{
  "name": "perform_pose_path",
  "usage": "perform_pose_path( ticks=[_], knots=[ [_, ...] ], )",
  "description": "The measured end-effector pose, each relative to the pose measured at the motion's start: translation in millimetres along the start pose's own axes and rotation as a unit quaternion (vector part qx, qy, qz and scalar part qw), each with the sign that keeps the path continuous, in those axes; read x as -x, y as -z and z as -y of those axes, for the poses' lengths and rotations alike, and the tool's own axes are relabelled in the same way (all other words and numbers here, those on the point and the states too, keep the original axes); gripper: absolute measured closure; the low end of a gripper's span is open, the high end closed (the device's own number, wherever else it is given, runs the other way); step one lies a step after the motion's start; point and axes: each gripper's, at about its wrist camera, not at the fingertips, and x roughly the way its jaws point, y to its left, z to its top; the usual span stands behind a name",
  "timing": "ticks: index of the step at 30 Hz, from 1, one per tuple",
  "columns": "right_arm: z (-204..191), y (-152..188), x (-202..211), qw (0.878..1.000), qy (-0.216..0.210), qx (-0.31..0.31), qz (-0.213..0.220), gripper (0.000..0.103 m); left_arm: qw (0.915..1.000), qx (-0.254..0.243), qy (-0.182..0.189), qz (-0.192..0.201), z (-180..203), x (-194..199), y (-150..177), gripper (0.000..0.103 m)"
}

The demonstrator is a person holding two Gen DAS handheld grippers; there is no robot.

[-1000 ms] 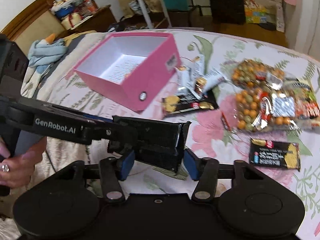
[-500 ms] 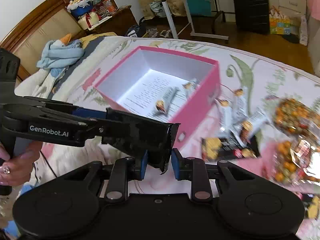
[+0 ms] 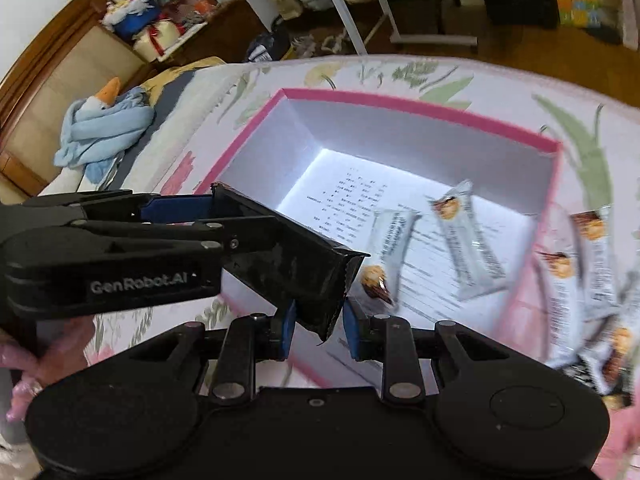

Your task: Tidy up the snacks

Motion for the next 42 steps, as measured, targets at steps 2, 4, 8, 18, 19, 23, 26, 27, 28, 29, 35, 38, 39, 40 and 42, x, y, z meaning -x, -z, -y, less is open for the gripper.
perform_pose_path(
  ticks=[2, 4, 8, 18, 19, 23, 26, 27, 28, 29, 35, 38, 39, 40, 42],
  knots=[
    [-1, -4, -16, 1.000, -0.001, -0.006, -0.009, 0.071, 0.9999, -0.011, -0.008, -0.004, -6, -11, 0, 0.046],
    [-2, -5, -31, 1.000, -0.004, -0.012, -0.019, 0.070, 0.9997, -0.012, -0.017, -0.012, -12, -23, 1, 0.046],
    [-1, -3, -49, 1.000, 0.004, -0.012, -0.025, 0.066, 0.9995, 0.000, -0.027, -0.019, -20, -37, 11, 0.043],
    [-21, 7, -20, 0.998, 0.051, 0.044, -0.020, 0.046, 0.9993, 0.013, -0.029, -0.020, -17, -13, 22, 0.039],
    [-23, 8, -13, 0.997, 0.053, 0.051, -0.017, 0.046, 0.9995, 0.012, -0.024, -0.017, -16, -6, 22, 0.039],
    [-24, 11, 16, 0.996, 0.058, 0.060, -0.010, 0.045, 0.9999, 0.004, -0.010, -0.003, -8, 23, 22, 0.038],
    [-25, 16, 41, 0.995, 0.070, 0.074, -0.004, 0.045, 0.9999, -0.001, -0.007, 0.008, -3, 43, 22, 0.037],
    [-25, 18, 48, 0.994, 0.073, 0.078, -0.003, 0.045, 1.0000, 0.001, -0.002, 0.008, -2, 49, 23, 0.037],
    [-25, 20, 56, 0.994, 0.074, 0.082, 0.000, 0.044, 1.0000, 0.002, 0.002, 0.008, 0, 53, 22, 0.037],
    [-24, 22, 66, 0.993, 0.075, 0.086, 0.004, 0.044, 0.9999, 0.003, 0.008, 0.007, 2, 58, 23, 0.037],
    [-2, 38, 121, 0.993, 0.070, 0.086, 0.035, 0.044, 0.9991, -0.012, 0.041, 0.000, 31, 85, 33, 0.037],
    [20, 47, 149, 0.992, 0.076, 0.079, 0.058, 0.044, 0.9983, -0.031, 0.050, 0.003, 50, 95, 38, 0.037],
    [29, 50, 158, 0.992, 0.079, 0.077, 0.065, 0.044, 0.9978, -0.036, 0.056, 0.002, 58, 97, 39, 0.037],
    [37, 53, 165, 0.991, 0.081, 0.074, 0.073, 0.044, 0.9972, -0.041, 0.063, 0.002, 65, 99, 40, 0.037],
    [54, 60, 177, 0.990, 0.083, 0.073, 0.085, 0.043, 0.9960, -0.059, 0.067, 0.007, 83, 102, 43, 0.038]
  ],
)
